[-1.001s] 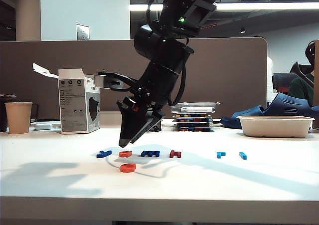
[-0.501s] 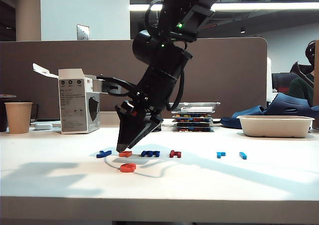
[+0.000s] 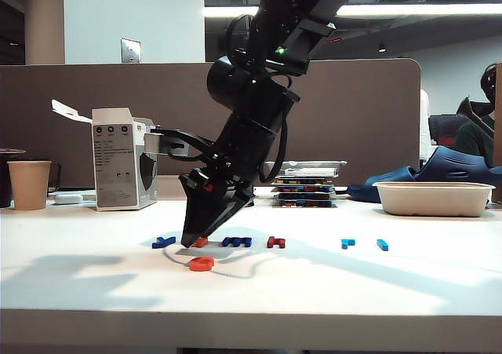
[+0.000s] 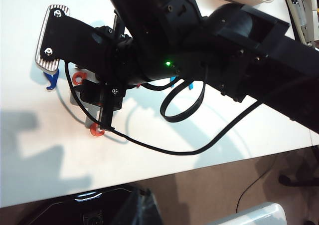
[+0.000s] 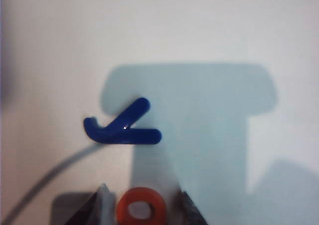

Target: Select the appropriate letters from the row of letter magnets placed on the table to arrange into the word "car".

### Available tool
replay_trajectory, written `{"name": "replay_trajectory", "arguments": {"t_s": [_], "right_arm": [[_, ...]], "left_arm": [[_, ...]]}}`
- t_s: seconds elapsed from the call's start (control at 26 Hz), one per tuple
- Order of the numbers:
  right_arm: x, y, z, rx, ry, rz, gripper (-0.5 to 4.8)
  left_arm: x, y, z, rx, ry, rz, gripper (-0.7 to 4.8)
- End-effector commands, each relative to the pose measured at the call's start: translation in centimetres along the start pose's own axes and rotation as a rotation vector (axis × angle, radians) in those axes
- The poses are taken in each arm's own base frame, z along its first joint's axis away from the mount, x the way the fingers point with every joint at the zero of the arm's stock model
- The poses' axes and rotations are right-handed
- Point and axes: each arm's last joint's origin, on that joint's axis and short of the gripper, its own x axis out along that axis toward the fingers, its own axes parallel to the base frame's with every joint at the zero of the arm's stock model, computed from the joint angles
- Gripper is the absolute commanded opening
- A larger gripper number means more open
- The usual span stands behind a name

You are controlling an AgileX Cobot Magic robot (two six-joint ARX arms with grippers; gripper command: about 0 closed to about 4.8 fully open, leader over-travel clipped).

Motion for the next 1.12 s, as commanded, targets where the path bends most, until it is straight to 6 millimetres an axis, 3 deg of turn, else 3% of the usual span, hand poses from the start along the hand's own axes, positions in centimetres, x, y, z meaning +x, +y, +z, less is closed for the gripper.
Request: {"name": "replay_trajectory", "arguments": {"t_s": [0.04, 0.46, 0.54, 0.77, 0.89, 1.04, 1.12], "right_arm": [[0.47, 0.12, -0.26, 0.005, 0.025, 0.010, 2.03], [0.37, 0.22, -0.51, -0.006, 0.058, 0.009, 1.95], [0.37, 0.22, -0.51, -0.008, 0.058, 0.010, 1.62], [0.37, 0.22, -0.51, -0.008, 0.059, 0.009, 1.52], [0.37, 0.17, -0.54, -0.011, 0.071, -0.010, 1.11], [0.37, 0.15, -0.55, -0.014, 0.073, -0.014, 1.11], [0.37, 0.10, -0.58, -0.015, 0.088, -0.037, 0.87]], "left_arm": [[-0.13, -0.03, 0.09, -0.001, -0.011, -0.004, -0.05], [-0.13, -0.03, 0.09, -0.001, -0.011, -0.004, -0.05], [-0.13, -0.03, 0.09, -0.001, -0.011, -0.004, -0.05], [-0.15, -0.02, 0.09, -0.001, -0.011, -0.005, -0.05], [-0.13, -0.03, 0.09, -0.001, -0.011, -0.004, -0.05], [-0.15, -0.02, 0.09, -0.001, -0.011, -0.005, -0.05], [-0.13, -0.03, 0.09, -0.001, -0.011, -0.004, -0.05]]}}
